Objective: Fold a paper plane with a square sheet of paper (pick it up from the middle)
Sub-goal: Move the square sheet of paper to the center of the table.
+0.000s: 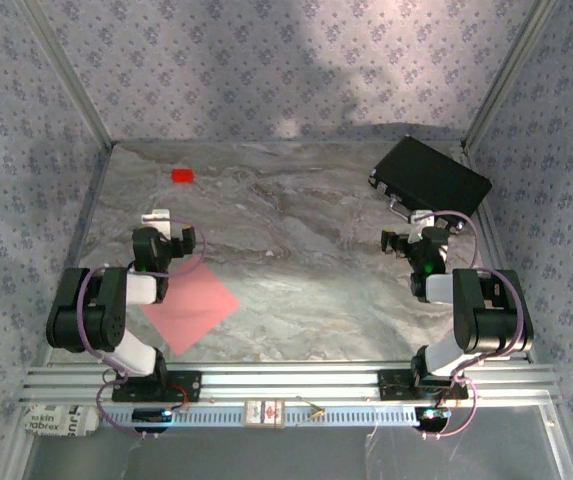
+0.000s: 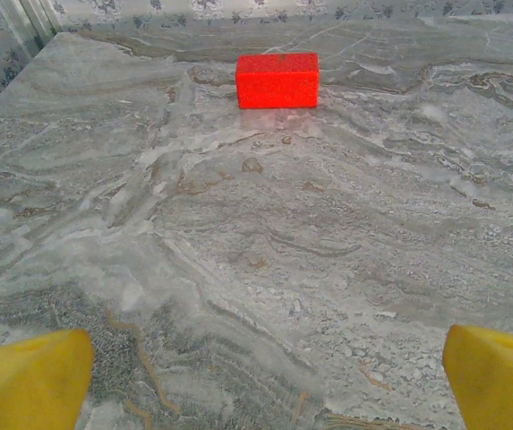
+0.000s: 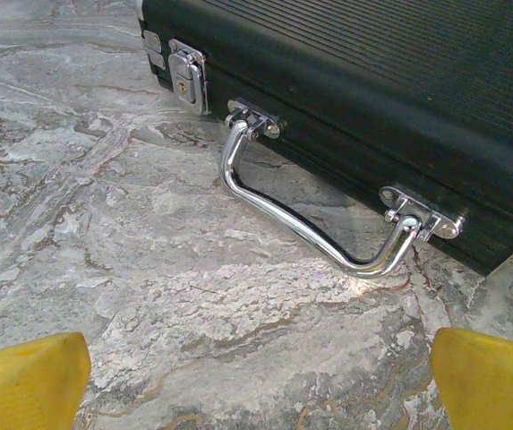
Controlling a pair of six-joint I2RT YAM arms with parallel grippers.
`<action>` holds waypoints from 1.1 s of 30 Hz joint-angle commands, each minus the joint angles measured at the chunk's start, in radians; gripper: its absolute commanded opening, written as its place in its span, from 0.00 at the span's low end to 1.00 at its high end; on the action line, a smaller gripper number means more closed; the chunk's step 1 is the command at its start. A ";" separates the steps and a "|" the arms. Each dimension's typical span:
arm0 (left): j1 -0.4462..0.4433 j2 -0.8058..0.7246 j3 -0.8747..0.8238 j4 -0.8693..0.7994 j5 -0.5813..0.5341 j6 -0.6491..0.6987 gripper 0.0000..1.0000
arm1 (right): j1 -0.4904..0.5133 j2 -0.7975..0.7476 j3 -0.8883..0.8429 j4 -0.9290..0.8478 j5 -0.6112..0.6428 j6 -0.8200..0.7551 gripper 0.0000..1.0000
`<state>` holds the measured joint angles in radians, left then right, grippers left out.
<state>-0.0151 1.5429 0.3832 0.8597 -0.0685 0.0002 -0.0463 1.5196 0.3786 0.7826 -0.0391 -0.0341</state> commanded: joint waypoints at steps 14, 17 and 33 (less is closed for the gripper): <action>0.029 -0.018 0.025 -0.039 0.080 -0.001 1.00 | 0.003 -0.007 0.015 0.009 0.009 -0.006 0.99; 0.026 -0.079 0.039 -0.112 0.088 0.002 1.00 | 0.019 -0.018 0.012 0.007 0.028 -0.020 0.99; 0.026 -0.227 0.462 -1.117 -0.210 -0.384 1.00 | 0.079 -0.338 0.406 -1.013 0.128 0.435 0.99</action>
<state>0.0113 1.2888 0.7609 0.0586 -0.2283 -0.2756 0.0246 1.2110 0.7162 0.1062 0.0647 0.1669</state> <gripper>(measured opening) 0.996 0.991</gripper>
